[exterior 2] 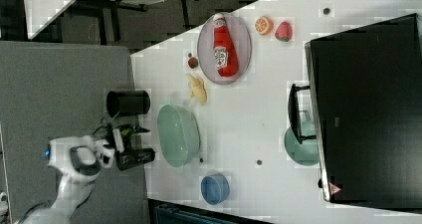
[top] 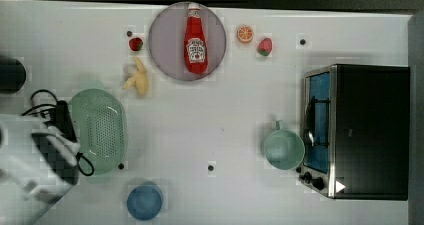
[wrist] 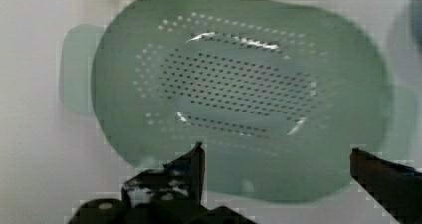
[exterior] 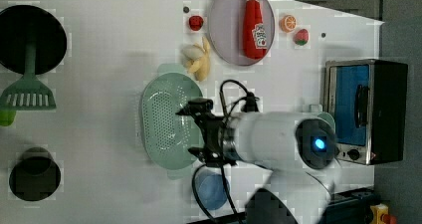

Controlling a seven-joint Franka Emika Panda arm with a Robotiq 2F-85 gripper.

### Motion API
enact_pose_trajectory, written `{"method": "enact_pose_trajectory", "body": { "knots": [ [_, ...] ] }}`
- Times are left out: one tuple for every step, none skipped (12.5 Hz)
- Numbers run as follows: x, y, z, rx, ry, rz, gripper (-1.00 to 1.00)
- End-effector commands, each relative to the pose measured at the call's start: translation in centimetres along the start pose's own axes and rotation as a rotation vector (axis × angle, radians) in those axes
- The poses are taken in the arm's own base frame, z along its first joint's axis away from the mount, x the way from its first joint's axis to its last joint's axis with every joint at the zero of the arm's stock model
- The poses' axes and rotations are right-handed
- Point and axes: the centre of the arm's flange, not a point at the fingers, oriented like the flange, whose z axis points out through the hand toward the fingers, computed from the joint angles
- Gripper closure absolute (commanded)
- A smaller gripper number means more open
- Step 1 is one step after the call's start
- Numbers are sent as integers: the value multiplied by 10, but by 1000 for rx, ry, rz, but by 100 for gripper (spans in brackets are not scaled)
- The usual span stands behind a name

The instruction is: Drag strainer left to right.

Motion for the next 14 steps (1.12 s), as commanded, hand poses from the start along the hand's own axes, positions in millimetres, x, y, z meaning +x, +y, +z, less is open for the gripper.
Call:
{"method": "enact_pose_trajectory", "body": {
  "knots": [
    [27,-13,39,-6,-7,167,-100],
    [30,-15,53,-9,-12,180,-100],
    [33,-16,67,-11,-16,192,-100],
    [36,-17,81,-18,-18,198,-100],
    [38,-17,94,-21,-18,200,-100],
    [42,-18,105,-16,-16,200,-100],
    [47,-19,116,-11,-13,208,-100],
    [52,-20,124,-8,-8,215,-100],
    [59,-21,128,-8,3,223,-100],
    [67,-21,130,-13,16,234,-100],
    [75,-21,132,-14,22,244,-100],
    [76,-22,131,-7,19,248,-100],
    [78,-21,132,-9,20,249,-100],
    [81,-21,133,-9,22,255,-100]
  ]
}}
